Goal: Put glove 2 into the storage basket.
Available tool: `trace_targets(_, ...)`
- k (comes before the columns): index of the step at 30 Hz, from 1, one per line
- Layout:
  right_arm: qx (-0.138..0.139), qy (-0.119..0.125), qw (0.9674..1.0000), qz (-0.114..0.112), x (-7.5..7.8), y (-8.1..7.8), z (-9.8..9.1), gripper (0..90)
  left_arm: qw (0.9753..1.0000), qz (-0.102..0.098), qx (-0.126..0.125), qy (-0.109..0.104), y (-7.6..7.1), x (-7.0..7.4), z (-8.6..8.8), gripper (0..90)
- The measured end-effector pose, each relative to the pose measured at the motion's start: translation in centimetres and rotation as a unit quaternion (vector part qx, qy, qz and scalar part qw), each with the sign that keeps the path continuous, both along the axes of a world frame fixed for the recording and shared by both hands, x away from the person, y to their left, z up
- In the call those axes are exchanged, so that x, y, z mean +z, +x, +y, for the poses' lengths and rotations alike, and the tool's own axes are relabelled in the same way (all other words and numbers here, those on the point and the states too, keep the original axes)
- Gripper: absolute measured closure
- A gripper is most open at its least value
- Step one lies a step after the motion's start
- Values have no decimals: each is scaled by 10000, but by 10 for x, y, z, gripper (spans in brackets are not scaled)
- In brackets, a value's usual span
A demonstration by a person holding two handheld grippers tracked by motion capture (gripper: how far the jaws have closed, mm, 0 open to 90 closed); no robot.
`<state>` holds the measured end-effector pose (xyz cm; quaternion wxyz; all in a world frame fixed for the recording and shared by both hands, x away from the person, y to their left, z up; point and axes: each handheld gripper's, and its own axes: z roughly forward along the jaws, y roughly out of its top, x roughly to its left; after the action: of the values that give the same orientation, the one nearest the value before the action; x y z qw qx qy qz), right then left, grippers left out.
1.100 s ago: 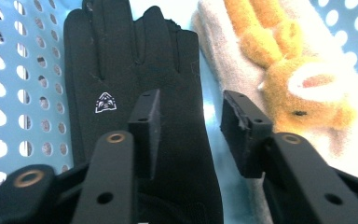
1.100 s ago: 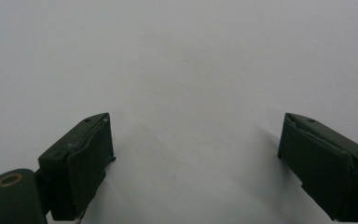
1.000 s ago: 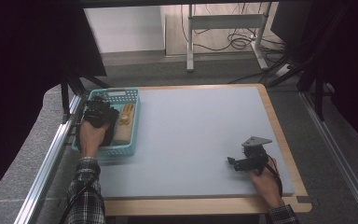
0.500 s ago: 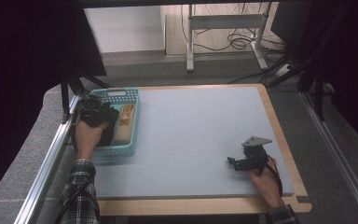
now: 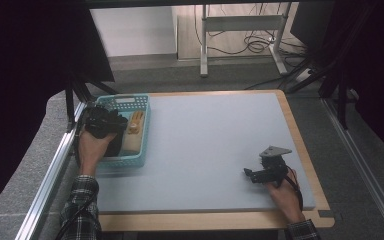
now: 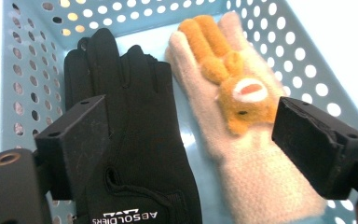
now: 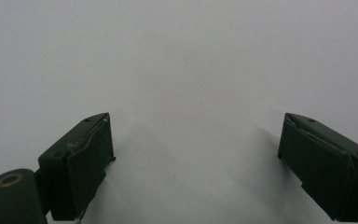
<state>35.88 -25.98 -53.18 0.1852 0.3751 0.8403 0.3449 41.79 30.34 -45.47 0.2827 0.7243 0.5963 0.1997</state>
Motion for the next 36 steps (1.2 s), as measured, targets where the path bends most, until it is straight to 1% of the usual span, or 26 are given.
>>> trace_targets(2,0,0,10000,0,0,0,0,98,10000,-41,-31,-50,-3,1,-1,102)
trace_targets(4,0,-1,10000,-1,0,0,0,98,10000,-65,-63,-33,-4,2,-1,95)
trace_targets(5,0,0,10000,-1,0,0,0,98,9999,-105,-87,-79,-7,3,-2,92)
trace_targets(9,0,0,10000,-1,0,0,0,98,9997,-168,-157,-106,-12,5,-3,84)
trace_targets(14,-1,-1,10000,0,0,0,0,98,9995,-197,-239,-103,-18,7,-5,72)
trace_targets(20,-1,-2,10000,0,0,0,0,98,9989,-216,-336,-233,-23,7,-6,50)
trace_targets(23,0,-1,10000,0,0,0,0,98,9988,-225,-361,-259,-24,6,-7,44)
trace_targets(27,0,-2,10000,0,0,0,0,98,9980,-279,-446,-340,-29,7,-11,35)
trace_targets(30,0,-2,10000,-1,0,0,0,98,9977,-299,-487,-357,-31,7,-14,31)
trace_targets(34,0,-2,10000,0,0,0,0,98,9974,-315,-565,-313,-35,7,-20,24)
trace_targets(36,-1,-1,10000,2,0,0,0,98,9969,-338,-642,-309,-38,7,-24,20)
